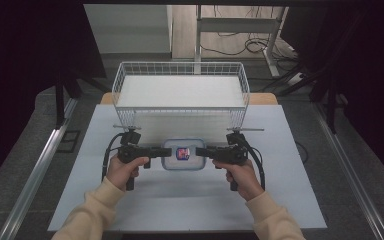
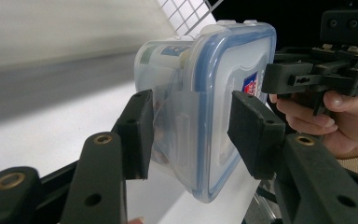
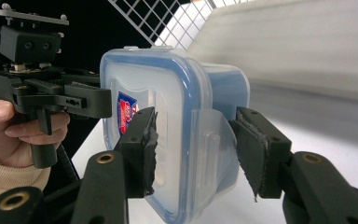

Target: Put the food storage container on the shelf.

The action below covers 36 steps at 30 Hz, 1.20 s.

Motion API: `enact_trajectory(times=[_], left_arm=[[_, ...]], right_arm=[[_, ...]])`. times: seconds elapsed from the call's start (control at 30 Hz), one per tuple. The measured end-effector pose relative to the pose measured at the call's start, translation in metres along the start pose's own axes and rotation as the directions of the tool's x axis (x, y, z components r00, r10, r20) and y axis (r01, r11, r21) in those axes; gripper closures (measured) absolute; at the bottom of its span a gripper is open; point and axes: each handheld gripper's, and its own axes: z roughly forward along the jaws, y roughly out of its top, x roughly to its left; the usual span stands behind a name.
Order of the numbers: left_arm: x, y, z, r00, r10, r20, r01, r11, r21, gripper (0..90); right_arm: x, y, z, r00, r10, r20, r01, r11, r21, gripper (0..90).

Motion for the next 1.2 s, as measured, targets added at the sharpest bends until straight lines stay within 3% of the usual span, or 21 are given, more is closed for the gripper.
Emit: enact_trajectory(times=[0.47, 1.2], left_arm=[[-0.013, 0.023, -0.011, 0.9992, 0.039, 0.005, -0.039, 0.9987, -0.031, 51.5], [-0.024, 0.045, -0.013, 0.9976, 0.069, -0.001, -0.069, 0.9965, -0.047, 51.4]], right_arm=[[0.015, 0.025, -0.011, 0.9989, -0.046, 0.011, 0.047, 0.998, -0.032, 50.5], [0.019, 0.046, -0.02, 0.9974, -0.071, 0.015, 0.071, 0.996, -0.05, 50.5]])
